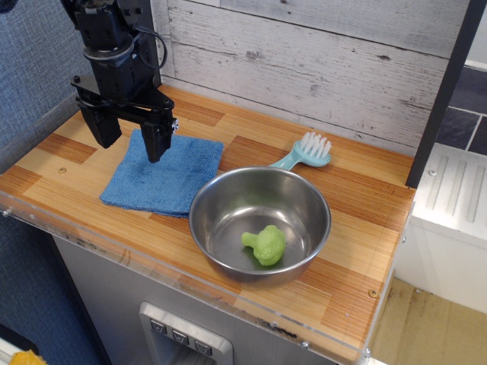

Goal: Move the blue cloth straight back to the wall

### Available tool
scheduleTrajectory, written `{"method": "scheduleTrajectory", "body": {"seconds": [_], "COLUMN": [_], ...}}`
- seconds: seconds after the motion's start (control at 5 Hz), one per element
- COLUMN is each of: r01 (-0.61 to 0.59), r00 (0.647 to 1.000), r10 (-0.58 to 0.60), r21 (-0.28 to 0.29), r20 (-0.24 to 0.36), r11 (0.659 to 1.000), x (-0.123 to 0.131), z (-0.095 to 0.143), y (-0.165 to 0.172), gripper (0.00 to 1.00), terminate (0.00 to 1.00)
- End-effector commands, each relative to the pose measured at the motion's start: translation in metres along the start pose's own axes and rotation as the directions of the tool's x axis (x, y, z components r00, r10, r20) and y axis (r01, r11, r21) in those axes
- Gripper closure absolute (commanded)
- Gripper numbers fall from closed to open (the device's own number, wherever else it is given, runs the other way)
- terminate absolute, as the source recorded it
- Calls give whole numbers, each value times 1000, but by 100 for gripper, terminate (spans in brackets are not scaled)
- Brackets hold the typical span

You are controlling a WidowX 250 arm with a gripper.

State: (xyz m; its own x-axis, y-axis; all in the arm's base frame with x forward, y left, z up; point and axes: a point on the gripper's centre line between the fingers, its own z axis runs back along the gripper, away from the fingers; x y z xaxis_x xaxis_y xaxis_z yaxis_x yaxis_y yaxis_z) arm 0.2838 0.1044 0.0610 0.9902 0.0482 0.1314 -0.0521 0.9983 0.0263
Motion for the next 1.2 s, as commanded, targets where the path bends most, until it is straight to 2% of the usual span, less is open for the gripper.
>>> {"method": "scheduleTrajectory", "body": {"seconds": [0.0, 0.4, 1.0], "r01": [0, 17, -16], "r00": [1000, 999, 999], "r10": [0, -17, 18], "r21": [0, -2, 44], "r20": [0, -32, -41], "r11": [1000, 1000, 999], "x": [0, -2, 13], "z": [0, -27, -48], "y": [0, -4, -4], "gripper": [0, 0, 0], "terminate": [0, 0, 0]}}
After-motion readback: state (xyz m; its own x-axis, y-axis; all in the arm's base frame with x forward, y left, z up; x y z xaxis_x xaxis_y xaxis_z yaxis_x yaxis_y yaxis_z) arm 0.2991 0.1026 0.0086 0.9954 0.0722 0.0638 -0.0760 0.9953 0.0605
